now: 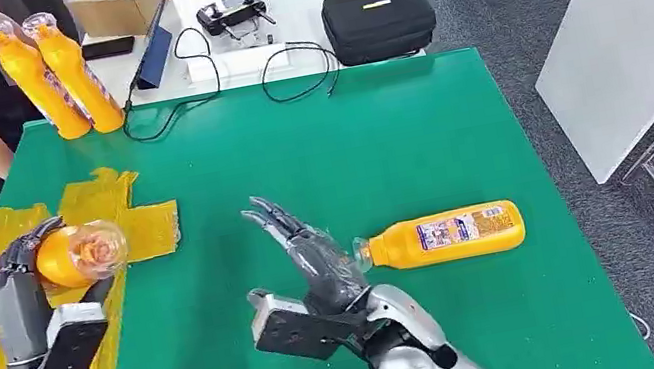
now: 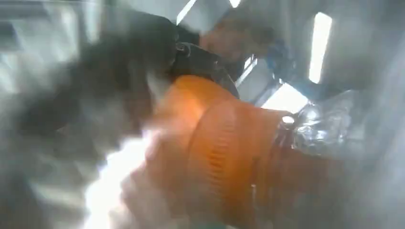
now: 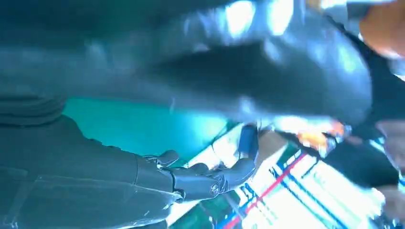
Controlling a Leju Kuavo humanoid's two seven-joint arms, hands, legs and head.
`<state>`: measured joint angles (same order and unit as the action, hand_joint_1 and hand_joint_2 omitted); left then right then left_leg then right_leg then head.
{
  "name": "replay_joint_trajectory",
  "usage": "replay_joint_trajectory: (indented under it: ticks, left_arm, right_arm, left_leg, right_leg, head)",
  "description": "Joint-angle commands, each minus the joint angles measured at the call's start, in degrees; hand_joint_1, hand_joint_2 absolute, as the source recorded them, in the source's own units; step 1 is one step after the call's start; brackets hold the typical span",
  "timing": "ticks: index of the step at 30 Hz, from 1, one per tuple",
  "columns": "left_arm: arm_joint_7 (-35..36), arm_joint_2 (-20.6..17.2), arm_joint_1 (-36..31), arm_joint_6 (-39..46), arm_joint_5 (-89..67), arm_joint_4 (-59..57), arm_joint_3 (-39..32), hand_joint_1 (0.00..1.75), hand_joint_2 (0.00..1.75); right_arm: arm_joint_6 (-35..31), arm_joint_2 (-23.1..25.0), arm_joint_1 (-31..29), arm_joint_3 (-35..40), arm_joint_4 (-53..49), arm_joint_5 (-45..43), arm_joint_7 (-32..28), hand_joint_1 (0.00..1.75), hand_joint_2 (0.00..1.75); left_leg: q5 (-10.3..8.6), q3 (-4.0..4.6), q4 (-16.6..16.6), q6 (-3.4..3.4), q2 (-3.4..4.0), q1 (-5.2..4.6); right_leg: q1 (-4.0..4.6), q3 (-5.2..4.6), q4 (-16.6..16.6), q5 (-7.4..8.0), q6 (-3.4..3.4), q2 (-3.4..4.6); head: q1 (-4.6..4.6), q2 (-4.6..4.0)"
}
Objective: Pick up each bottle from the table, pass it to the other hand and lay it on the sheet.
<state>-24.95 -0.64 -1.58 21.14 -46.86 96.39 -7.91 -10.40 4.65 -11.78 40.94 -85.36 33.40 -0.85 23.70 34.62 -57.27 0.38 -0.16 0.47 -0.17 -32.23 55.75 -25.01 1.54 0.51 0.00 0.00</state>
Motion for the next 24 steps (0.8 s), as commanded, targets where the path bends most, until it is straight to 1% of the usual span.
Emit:
replay_joint_trajectory:
  ticks: [1,2,4,7,8,9,10,11,12,13,18,20,22,24]
  left_arm:
    - [13.1,-10.5,-4.7,7.2,-32.9,-13.6,5.8,1.75,1.75]
    - [14.7,-12.3,-5.1,6.0,-36.9,-16.6,7.6,1.75,1.75]
    - [15.1,-14.4,-5.6,4.6,-39.4,-21.7,9.9,1.75,1.75]
    - [15.5,-14.9,-5.9,5.7,-39.9,-24.3,10.5,1.75,1.75]
    - [14.7,-15.8,-6.2,2.9,-39.1,-25.9,11.9,1.75,1.75]
    - [14.3,-16.3,-6.4,1.7,-39.0,-27.5,12.7,1.75,1.75]
    - [13.7,-16.9,-6.7,0.8,-39.1,-29.5,13.7,1.75,1.75]
    - [11.1,-16.9,-7.1,-1.4,-35.5,-32.3,14.1,1.75,1.75]
    - [10.3,-16.8,-7.2,-1.6,-34.2,-33.3,14.0,1.75,1.75]
    - [8.0,-16.8,-7.3,-3.1,-31.1,-35.0,14.1,1.75,1.75]
    - [7.9,-16.9,-7.3,-3.1,-31.0,-35.0,14.0,1.75,1.75]
    - [7.9,-16.9,-7.3,-3.1,-31.0,-35.0,14.0,1.75,1.75]
    - [7.9,-16.9,-7.4,-3.1,-31.0,-34.9,14.0,1.75,1.75]
    - [6.3,-17.1,-6.6,-5.9,-28.3,-34.6,14.3,1.75,1.75]
  right_arm:
    - [0.0,-6.8,6.6,-8.9,-11.8,-0.9,-1.7,0.0,0.0]
    - [0.6,-7.0,7.2,-10.1,-12.2,-1.3,-2.0,0.0,0.0]
    - [1.0,-7.1,7.8,-11.5,-12.5,-1.9,-2.4,0.0,0.0]
    - [1.5,-7.0,7.9,-11.8,-12.4,-2.1,-2.7,0.0,0.0]
    - [1.8,-6.8,7.9,-12.0,-12.3,-2.2,-3.0,0.0,0.0]
    - [2.0,-6.7,7.8,-12.1,-12.1,-2.3,-3.1,0.0,0.0]
    - [2.3,-6.8,7.5,-12.0,-11.9,-2.3,-3.3,0.0,0.0]
    - [2.6,-6.7,7.2,-11.9,-11.6,-2.5,-3.5,0.0,0.0]
    - [2.6,-6.6,7.2,-12.0,-11.5,-2.5,-3.5,0.0,0.0]
    - [2.8,-6.6,6.9,-11.9,-11.2,-2.6,-3.6,0.0,0.0]
    - [2.8,-6.6,6.8,-12.0,-11.2,-2.6,-3.6,0.0,0.0]
    - [2.8,-6.6,6.8,-12.0,-11.2,-2.6,-3.6,0.0,0.0]
    - [2.8,-6.6,6.8,-12.0,-11.2,-2.6,-3.6,0.0,0.0]
    - [3.0,-6.5,6.6,-12.1,-10.8,-3.0,-3.7,0.0,0.0]
  left_leg:
    - [0.01,-0.23,0.1,0.0,-0.3,-0.01]
    - [-0.02,-0.15,0.1,0.0,-0.27,-0.01]
    - [-0.04,-0.18,0.1,0.0,-0.26,-0.06]
    - [-0.02,-0.24,0.1,0.0,-0.2,-0.06]
    - [0.0,-0.27,0.1,-0.01,-0.21,-0.02]
    - [0.01,-0.2,0.1,0.0,-0.12,-0.02]
    - [0.06,-0.3,0.1,-0.01,-0.08,0.01]
    - [0.06,-0.3,0.1,-0.01,-0.04,0.0]
    - [0.02,-0.28,0.1,0.0,0.03,-0.04]
    - [0.09,-0.44,0.1,-0.02,0.03,0.01]
    - [0.1,-0.33,0.0,0.0,0.1,0.02]
    - [0.03,-0.16,0.0,0.0,0.12,-0.01]
    - [0.08,-0.25,0.0,0.0,0.1,0.03]
    - [0.04,-0.17,0.0,0.0,0.11,0.01]
  right_leg:
    - [0.01,0.32,-0.1,-0.1,-0.01,-0.36]
    - [0.0,0.24,-0.1,-0.07,0.0,-0.31]
    - [-0.05,0.23,-0.1,-0.07,0.0,-0.29]
    - [-0.05,0.26,-0.1,-0.07,-0.01,-0.26]
    - [-0.01,0.33,-0.1,-0.08,-0.02,-0.29]
    - [-0.01,0.22,0.0,-0.05,-0.01,-0.18]
    - [0.02,0.32,-0.1,-0.08,-0.02,-0.18]
    - [0.01,0.31,0.0,-0.08,-0.02,-0.15]
    - [-0.03,0.25,-0.1,-0.06,-0.02,-0.11]
    - [0.02,0.43,-0.1,-0.11,-0.04,-0.14]
    - [0.04,0.34,-0.1,-0.09,-0.02,-0.09]
    - [0.0,0.16,0.0,-0.04,-0.01,-0.06]
    - [0.04,0.27,0.0,-0.08,-0.02,-0.1]
    - [0.02,0.18,0.0,-0.05,-0.02,-0.07]
  head:
    - [0.0,0.0]
    - [0.02,0.0]
    - [0.0,0.0]
    - [0.02,0.0]
    - [0.0,0.0]
    - [0.0,0.0]
    - [0.0,0.0]
    - [0.02,0.0]
    - [0.0,0.0]
    - [0.0,0.0]
    - [0.02,0.0]
    - [0.0,0.0]
    - [0.0,0.0]
    - [0.02,0.0]
